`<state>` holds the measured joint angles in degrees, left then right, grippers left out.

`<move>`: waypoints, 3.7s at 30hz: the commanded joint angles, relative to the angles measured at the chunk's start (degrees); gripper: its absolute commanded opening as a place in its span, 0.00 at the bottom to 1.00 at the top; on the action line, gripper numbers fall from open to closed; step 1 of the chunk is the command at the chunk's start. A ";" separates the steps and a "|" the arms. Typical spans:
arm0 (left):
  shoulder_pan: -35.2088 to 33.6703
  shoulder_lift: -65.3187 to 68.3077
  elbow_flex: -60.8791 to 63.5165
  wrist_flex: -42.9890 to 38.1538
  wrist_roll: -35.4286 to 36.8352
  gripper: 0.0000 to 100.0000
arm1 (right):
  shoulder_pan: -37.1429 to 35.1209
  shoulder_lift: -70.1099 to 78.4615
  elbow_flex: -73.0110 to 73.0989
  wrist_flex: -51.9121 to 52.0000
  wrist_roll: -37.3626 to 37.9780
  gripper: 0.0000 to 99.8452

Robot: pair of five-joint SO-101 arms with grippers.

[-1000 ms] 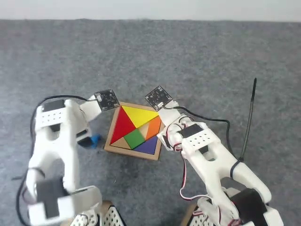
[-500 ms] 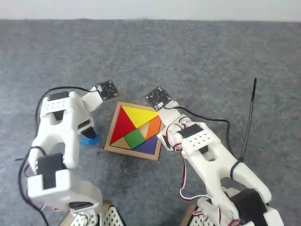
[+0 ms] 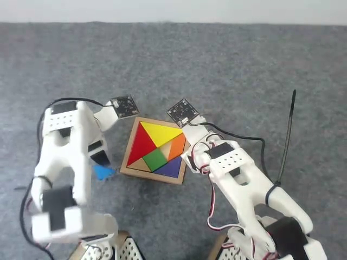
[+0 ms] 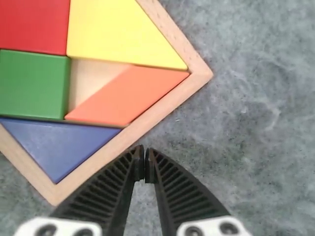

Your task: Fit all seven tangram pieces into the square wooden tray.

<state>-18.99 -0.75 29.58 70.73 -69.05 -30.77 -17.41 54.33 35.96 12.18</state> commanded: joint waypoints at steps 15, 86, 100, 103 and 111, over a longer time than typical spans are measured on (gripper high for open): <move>-7.38 -10.29 9.27 -2.90 -17.41 0.28 | -0.13 -3.21 -0.79 0.04 0.53 0.01; -3.34 -1.85 5.14 -4.04 -16.18 0.24 | -0.22 -3.21 -0.79 0.04 0.53 0.01; -2.20 -1.76 11.03 -13.27 -8.35 0.24 | -0.13 -3.21 -0.79 0.04 0.53 0.01; -2.37 0.26 10.59 -13.45 -8.70 0.24 | -0.04 -3.21 -0.79 0.04 0.53 0.01; -4.31 11.16 0.66 -8.97 -8.53 0.24 | -0.13 -3.21 -0.79 0.04 0.53 0.01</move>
<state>-22.42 5.76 36.26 58.77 -77.93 -30.86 -17.41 54.33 35.96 12.18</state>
